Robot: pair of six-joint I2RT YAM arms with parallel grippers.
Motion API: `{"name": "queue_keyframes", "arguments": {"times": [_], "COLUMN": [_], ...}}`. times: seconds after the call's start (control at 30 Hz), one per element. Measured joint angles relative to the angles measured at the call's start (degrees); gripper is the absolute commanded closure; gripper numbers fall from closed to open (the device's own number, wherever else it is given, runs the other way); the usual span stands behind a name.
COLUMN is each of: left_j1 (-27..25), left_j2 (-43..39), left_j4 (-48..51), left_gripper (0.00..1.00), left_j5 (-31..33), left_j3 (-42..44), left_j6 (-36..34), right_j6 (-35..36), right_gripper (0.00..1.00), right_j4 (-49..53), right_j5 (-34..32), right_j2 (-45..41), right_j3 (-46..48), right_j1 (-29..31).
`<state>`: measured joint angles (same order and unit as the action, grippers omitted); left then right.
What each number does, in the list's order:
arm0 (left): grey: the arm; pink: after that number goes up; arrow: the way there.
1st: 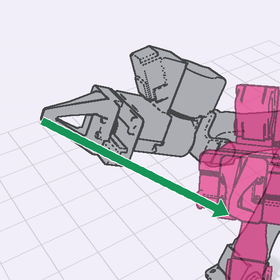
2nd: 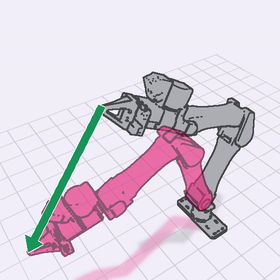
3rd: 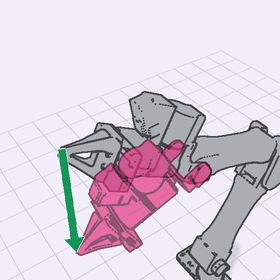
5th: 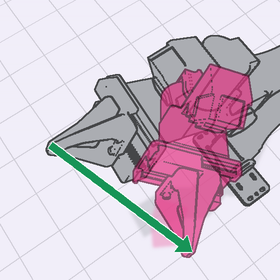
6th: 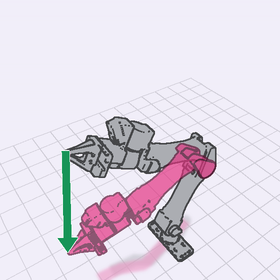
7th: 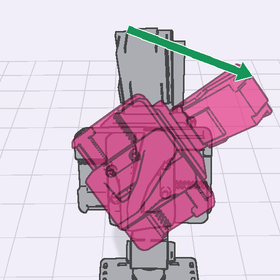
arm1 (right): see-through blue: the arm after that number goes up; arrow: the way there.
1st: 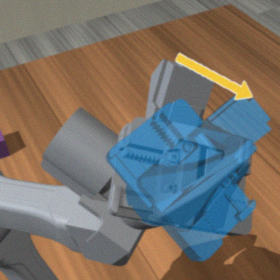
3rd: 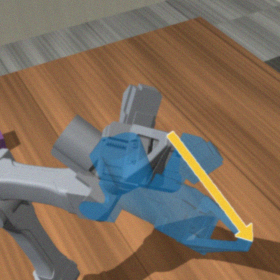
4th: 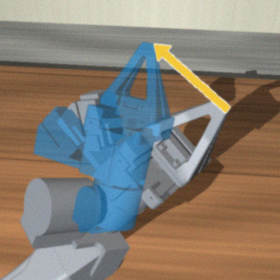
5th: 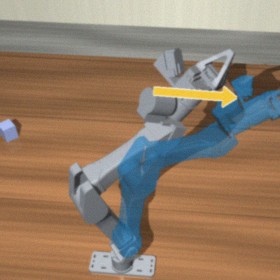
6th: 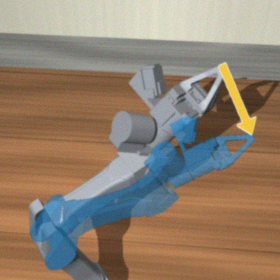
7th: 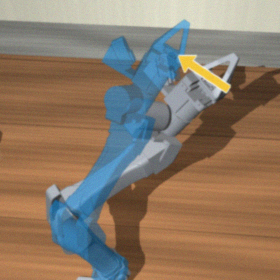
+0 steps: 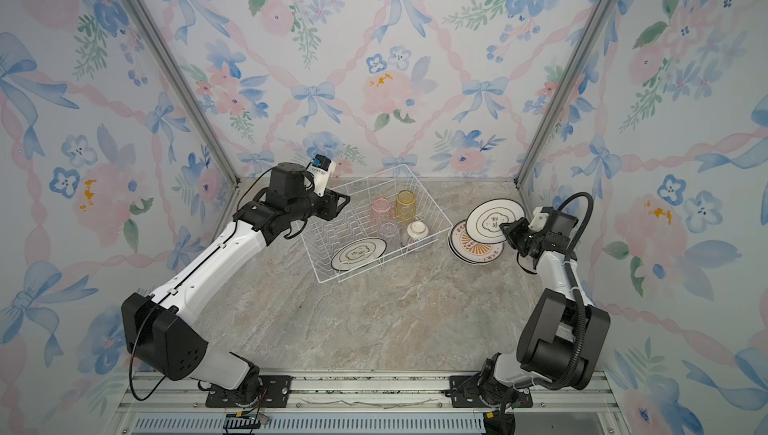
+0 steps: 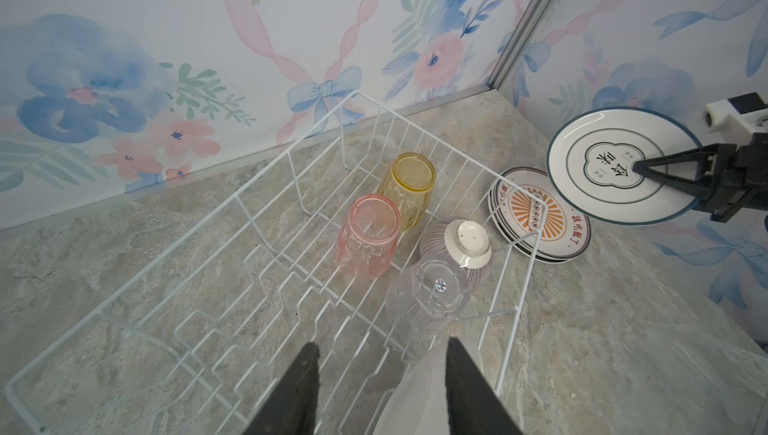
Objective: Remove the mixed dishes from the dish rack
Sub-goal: 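Release the plate from the left gripper while the right gripper carries it away, then lower the plate with the right gripper onto the plate stack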
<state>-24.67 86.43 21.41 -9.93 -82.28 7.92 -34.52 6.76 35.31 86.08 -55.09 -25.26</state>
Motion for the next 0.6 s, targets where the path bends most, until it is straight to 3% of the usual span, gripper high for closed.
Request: {"name": "queue_keyframes", "arguments": {"times": [0.4,0.6], "left_j1": [0.00,0.00], "left_j2": [-0.46,-1.81], "left_j4": [2.78,2.99], "left_gripper": [0.54,0.54], "left_j5": [3.61,3.78], "left_j3": [2.56,3.02], "left_j6": [-1.99,-1.99], "right_j6": [-3.23,-3.72], "right_gripper": [1.00,0.92], "right_j4": [-5.14,-6.38], "right_j5": [0.02,0.44], "right_j2": [9.68,13.81], "right_j3": [0.15,0.15], "right_j1": [2.80,3.19]}}
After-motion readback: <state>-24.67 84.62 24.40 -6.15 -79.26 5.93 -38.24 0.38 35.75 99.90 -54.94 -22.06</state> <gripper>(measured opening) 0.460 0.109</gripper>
